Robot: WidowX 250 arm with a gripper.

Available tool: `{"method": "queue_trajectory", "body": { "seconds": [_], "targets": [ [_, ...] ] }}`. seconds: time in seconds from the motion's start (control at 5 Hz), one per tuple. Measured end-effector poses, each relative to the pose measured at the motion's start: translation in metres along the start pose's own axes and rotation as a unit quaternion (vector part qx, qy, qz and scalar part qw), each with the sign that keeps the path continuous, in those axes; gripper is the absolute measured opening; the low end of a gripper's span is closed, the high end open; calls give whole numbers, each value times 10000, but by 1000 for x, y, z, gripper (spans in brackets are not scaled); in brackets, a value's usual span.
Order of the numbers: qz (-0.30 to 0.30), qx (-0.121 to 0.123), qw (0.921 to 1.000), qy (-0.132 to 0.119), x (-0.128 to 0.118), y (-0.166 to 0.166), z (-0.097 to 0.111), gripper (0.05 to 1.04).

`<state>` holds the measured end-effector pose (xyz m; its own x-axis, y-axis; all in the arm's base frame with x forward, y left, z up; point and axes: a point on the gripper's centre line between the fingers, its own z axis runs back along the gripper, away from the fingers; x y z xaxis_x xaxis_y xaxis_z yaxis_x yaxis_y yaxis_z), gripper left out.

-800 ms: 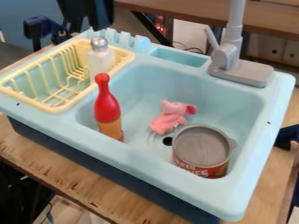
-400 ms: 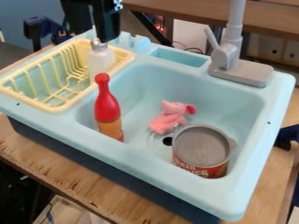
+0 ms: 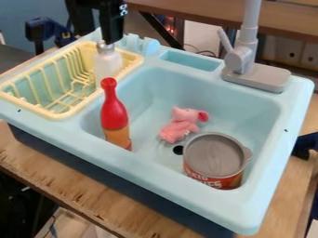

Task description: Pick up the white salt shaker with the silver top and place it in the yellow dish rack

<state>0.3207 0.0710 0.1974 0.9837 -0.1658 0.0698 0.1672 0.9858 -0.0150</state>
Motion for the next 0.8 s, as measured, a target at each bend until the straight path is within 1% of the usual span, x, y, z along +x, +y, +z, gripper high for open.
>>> {"method": "queue_trajectory", "body": {
  "seconds": [0.2,0.4,0.6,0.8],
  "targets": [
    [31,97,9999,39,7,13,-1,999],
    [92,91,9999,67,10,22,-3,999],
    [120,-115,9998,117,10,25,-11,999],
    [104,-327,9993,149,8,18,-20,999]
  ]
}}
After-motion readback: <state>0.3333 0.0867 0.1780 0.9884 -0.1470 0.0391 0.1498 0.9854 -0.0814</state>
